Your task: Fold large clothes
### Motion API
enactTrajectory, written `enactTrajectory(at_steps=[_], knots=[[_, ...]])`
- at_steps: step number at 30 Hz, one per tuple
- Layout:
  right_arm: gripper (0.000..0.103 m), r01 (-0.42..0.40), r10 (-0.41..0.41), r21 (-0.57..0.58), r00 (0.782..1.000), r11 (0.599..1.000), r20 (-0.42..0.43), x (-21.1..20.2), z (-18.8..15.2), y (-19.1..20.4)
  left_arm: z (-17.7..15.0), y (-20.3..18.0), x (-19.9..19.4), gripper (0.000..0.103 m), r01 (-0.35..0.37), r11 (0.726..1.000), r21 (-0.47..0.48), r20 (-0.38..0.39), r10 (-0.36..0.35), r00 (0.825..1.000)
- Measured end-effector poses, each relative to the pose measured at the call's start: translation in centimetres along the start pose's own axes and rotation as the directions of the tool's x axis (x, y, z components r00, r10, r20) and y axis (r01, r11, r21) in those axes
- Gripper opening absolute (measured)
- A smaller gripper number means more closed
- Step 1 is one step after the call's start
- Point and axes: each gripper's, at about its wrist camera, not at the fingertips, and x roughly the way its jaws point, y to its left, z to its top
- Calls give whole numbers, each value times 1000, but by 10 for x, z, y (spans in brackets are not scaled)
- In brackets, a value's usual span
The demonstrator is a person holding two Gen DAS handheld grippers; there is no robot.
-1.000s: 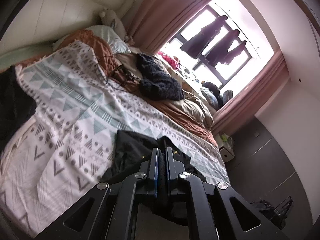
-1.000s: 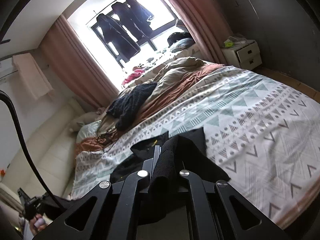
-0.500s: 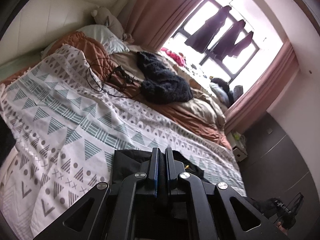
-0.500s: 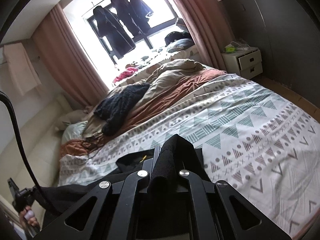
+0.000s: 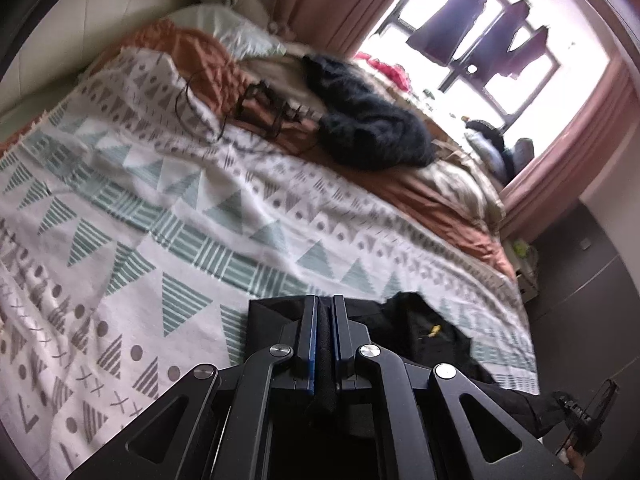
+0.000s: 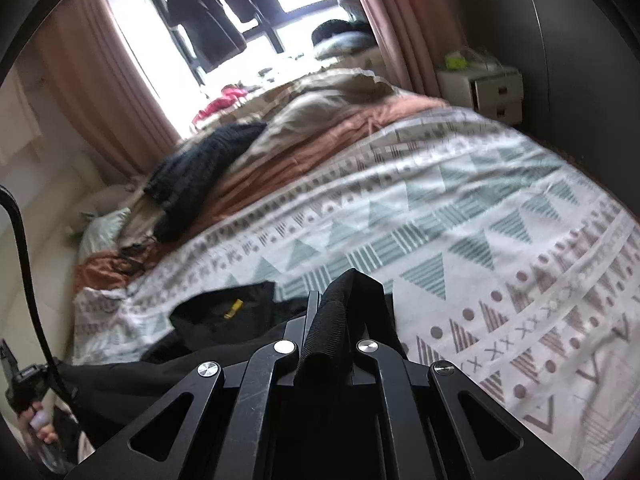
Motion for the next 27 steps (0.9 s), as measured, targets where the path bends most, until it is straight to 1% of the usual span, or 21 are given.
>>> enactTrajectory(at_steps=[4, 6, 9, 10, 11, 12, 13, 14, 15, 16, 17, 19, 20, 23, 27], knots=[[3, 33, -33, 3, 998, 999, -56, 39, -9, -9, -4, 10, 38, 6, -45, 999, 3, -48, 45, 998], [3, 45, -45, 5, 996, 999, -75, 58, -12, -13, -5, 16, 53, 6, -51, 999, -6, -57, 50, 997], [3, 51, -50, 7, 996, 999, -78, 75, -10, -14, -4, 19, 71, 7, -52, 998, -22, -56, 51, 997], [3, 63, -62, 9, 995, 998, -79, 82, -8, -14, -4, 18, 76, 9, -46, 999, -24, -56, 44, 997], [4, 88, -86, 11, 993, 996, -83, 87, -7, -14, -3, 17, 79, 15, -56, 998, -24, -60, 55, 997], [8, 113, -112, 14, 990, 993, -89, 92, -5, -14, -2, 16, 84, 19, -76, 997, -20, -79, 74, 994], [13, 126, -124, 14, 988, 992, -93, 96, -4, -15, -2, 15, 88, 32, -78, 997, -18, -103, 76, 992], [36, 137, -135, 12, 985, 991, -105, 100, -3, -15, -1, 15, 90, 49, -69, 998, -15, -123, 66, 990], [65, 147, -145, 10, 982, 989, -120, 102, -2, -15, 0, 15, 90, 56, -62, 998, -13, -127, 60, 990], [74, 142, -140, 12, 983, 990, -121, 101, -3, -15, 0, 14, 86, 63, -50, 999, -10, -111, 49, 993], [77, 128, -125, 15, 987, 992, -105, 97, -4, -16, 0, 13, 80, 67, -41, 999, -4, -84, 41, 996], [77, 109, -109, -2, 990, 994, -88, 89, -7, -16, -1, 14, 72, 73, -41, 999, 3, -58, 41, 997], [77, 117, -117, -14, 989, 993, -95, 88, -8, -16, -2, 15, 70, 74, -39, 999, 3, -54, 39, 998], [77, 130, -135, -44, 982, 991, -130, 86, -18, -22, -8, 21, 65, 74, -44, 999, 14, -80, 45, 996], [77, 144, -162, -109, 970, 984, -182, 81, -37, -28, -28, 29, 60, 74, -93, 991, 99, -126, 105, 987]])
